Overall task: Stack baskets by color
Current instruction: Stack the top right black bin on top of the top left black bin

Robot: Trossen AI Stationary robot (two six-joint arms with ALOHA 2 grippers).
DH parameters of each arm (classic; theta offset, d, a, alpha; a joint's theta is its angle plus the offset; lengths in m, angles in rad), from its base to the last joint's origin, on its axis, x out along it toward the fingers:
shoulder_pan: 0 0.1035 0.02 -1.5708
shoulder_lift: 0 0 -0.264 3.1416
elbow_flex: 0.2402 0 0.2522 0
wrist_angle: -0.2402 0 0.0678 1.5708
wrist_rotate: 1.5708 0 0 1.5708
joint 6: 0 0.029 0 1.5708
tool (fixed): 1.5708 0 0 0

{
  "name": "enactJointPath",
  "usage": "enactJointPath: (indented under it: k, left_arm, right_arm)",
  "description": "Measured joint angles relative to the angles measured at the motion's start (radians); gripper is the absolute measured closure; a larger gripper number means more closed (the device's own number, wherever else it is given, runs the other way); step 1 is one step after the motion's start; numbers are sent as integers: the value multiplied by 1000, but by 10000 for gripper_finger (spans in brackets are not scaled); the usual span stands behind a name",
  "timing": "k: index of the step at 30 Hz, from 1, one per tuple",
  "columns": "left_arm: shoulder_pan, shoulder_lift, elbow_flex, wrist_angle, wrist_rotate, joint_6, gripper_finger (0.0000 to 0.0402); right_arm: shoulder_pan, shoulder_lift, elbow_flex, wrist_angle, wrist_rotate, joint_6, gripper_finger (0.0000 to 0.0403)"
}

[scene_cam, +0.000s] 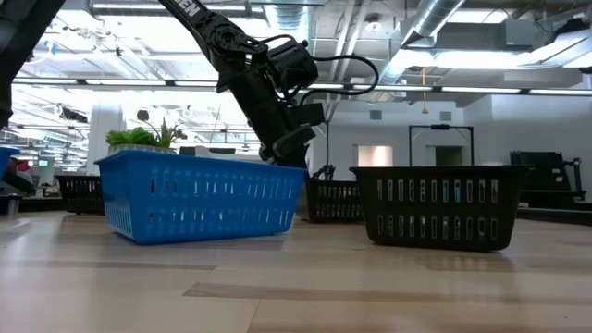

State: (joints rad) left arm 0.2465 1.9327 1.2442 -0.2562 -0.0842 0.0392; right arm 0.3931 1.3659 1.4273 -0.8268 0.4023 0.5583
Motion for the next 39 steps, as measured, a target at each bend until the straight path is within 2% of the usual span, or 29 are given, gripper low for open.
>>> enactJointPath:
  k: [8, 16, 21, 24, 28, 31, 39]
  left_arm:
    - [-21, -20, -1, -3, 4, -48, 400]
    - [-68, -119, 43, -91, 0, -82, 401]
    - [-81, -237, 51, -245, 20, -71, 401]
    - [-79, -322, 47, -410, 23, -43, 401]
    - [-66, -439, 47, -657, -42, -44, 401]
    - [-55, -524, 46, -837, -50, -53, 401]
    - [-51, -737, 46, -1053, -97, -116, 401]
  right_arm:
    - [0, -9, 0, -2, 14, 2, 164]
    - [-1, -26, 0, -67, 53, 1, 164]
    - [-1, -32, 0, -83, 71, 3, 164]
    - [-1, -35, 0, -84, 71, 6, 164]
    - [-1, -34, 0, -100, 71, 11, 164]
    - [-1, -34, 0, -121, 71, 10, 164]
    - [-1, -34, 0, -138, 101, 9, 164]
